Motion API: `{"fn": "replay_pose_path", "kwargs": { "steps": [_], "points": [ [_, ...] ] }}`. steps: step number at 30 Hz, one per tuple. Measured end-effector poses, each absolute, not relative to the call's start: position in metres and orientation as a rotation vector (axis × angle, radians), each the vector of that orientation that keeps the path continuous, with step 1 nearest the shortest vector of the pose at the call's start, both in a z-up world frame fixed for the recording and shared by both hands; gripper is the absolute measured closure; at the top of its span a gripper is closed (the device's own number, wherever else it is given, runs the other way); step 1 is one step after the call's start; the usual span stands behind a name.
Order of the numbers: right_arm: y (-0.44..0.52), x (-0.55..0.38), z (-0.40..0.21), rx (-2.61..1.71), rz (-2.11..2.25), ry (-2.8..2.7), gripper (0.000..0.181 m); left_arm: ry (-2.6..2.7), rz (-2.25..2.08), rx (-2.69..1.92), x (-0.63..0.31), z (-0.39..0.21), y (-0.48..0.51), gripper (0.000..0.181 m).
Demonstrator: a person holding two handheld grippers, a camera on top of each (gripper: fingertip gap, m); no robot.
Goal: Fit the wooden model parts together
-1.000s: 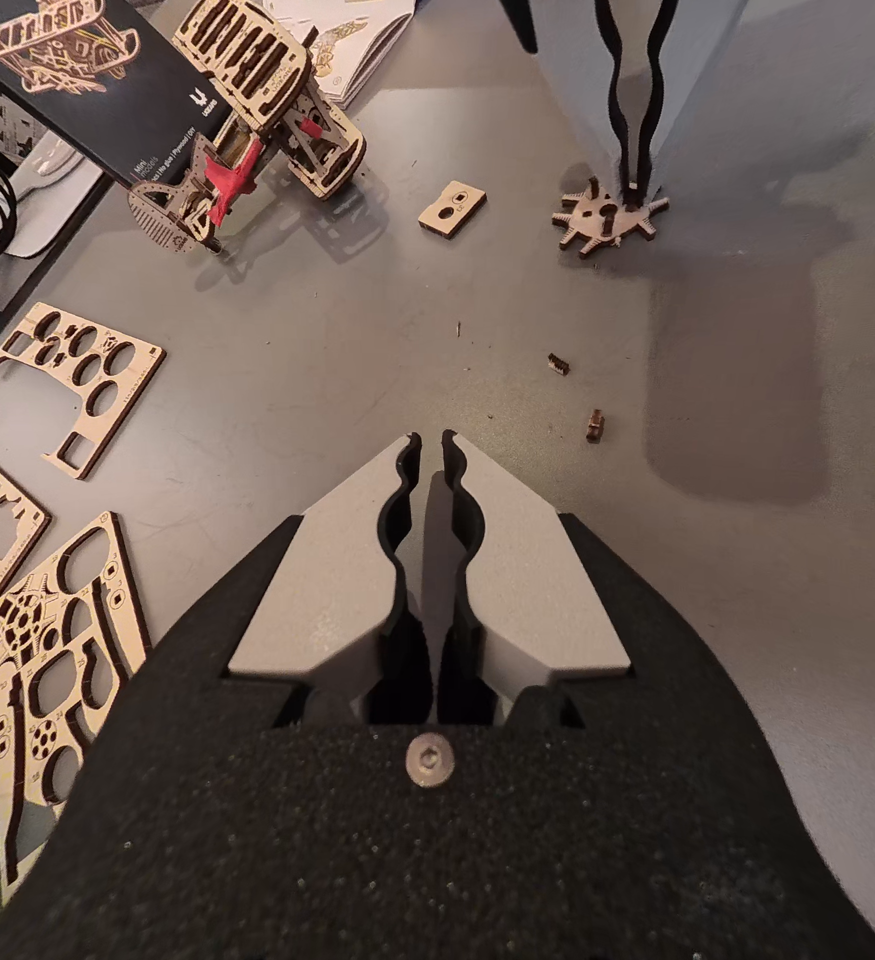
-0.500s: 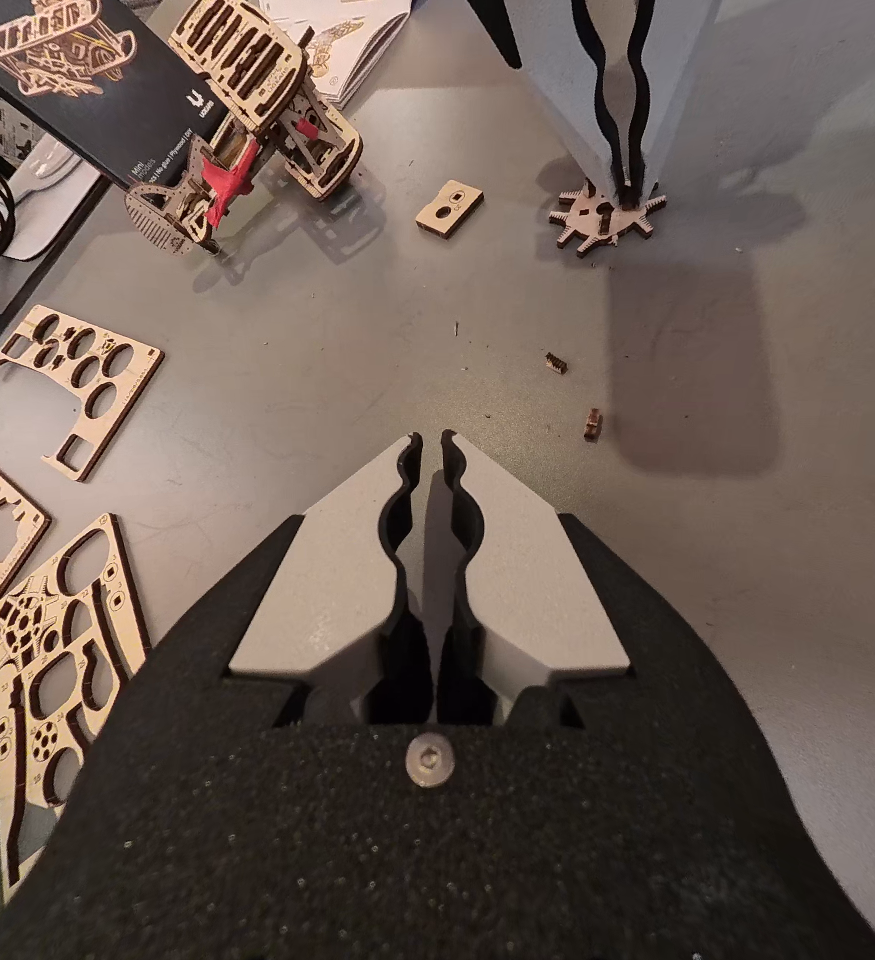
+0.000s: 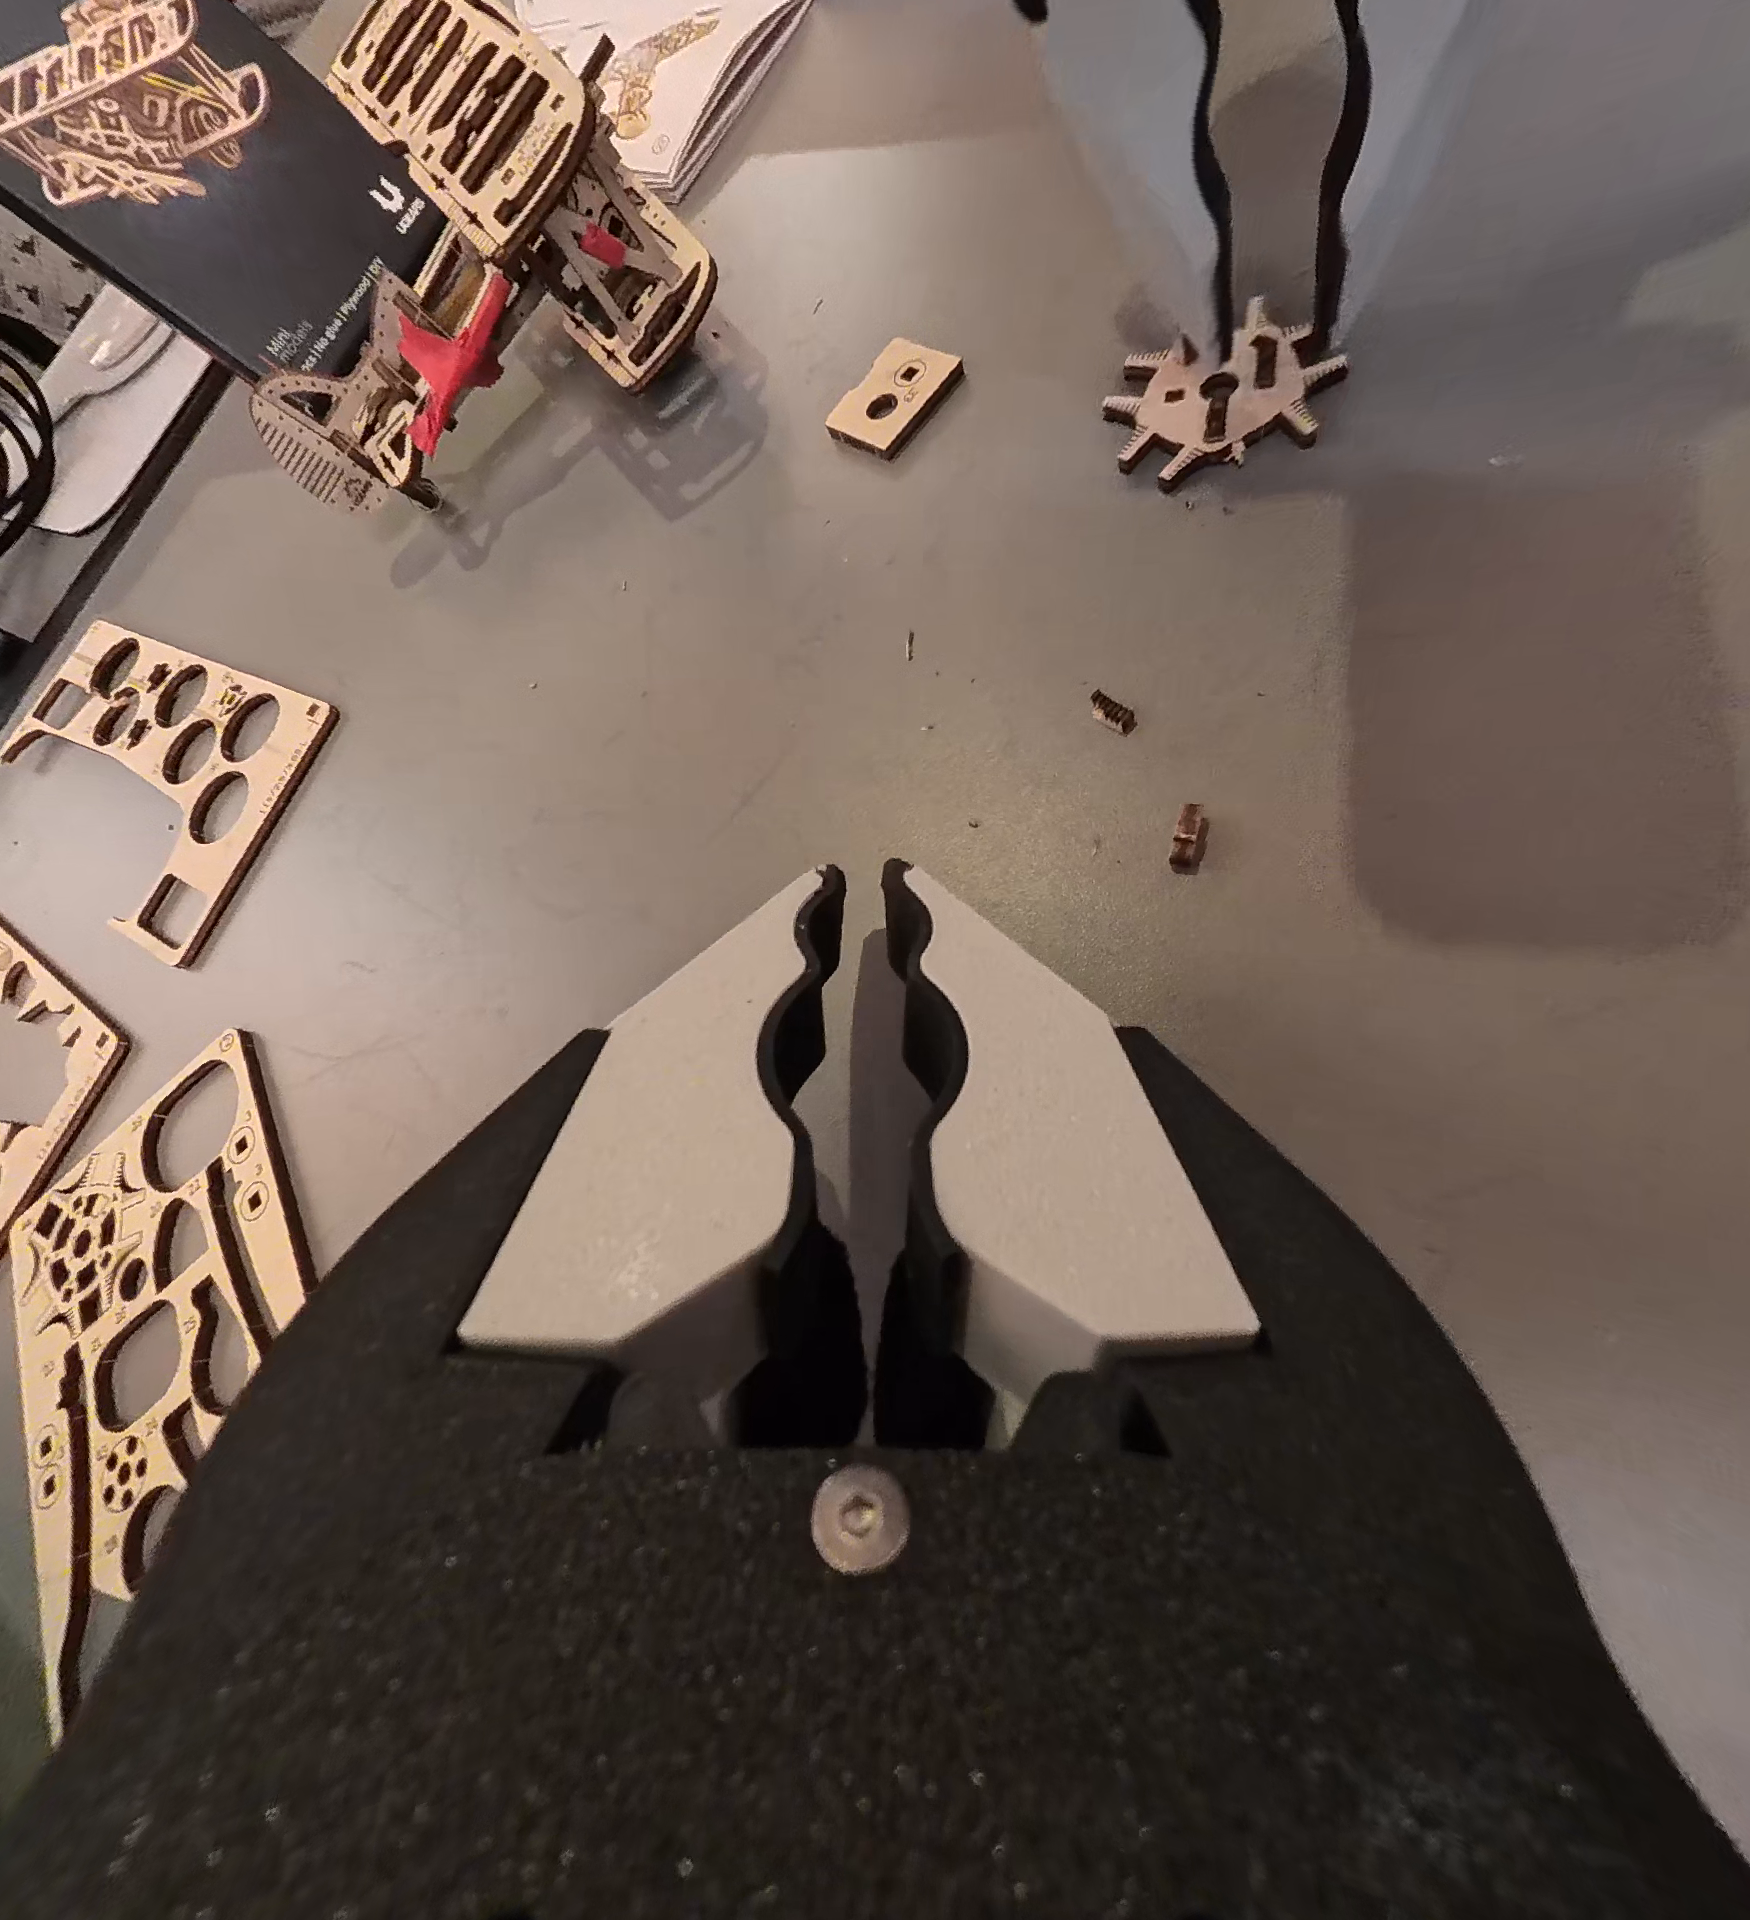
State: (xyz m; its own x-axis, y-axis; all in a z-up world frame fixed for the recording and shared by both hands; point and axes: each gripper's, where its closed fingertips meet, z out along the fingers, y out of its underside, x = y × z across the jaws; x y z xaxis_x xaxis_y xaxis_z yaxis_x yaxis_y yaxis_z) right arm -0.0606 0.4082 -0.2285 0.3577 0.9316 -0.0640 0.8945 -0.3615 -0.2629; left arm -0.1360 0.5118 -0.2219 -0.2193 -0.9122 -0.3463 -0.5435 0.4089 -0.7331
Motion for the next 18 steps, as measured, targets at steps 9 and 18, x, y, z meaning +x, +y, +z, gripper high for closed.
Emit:
{"fn": "replay_pose_path", "kwargs": {
  "steps": [9, 18],
  "points": [
    [0.4108, -0.0608, -0.2279, -2.414, 0.24, -1.692, 0.178, 1.892, -0.601, -1.24, -0.1362, -0.2219, 0.5115, 0.176],
    [0.4116, -0.0616, -0.2274, -2.4, 0.182, -1.746, 0.179, 1.893, -0.595, -1.237, -0.1364, -0.2222, 0.5113, 0.176]
  ]
}}
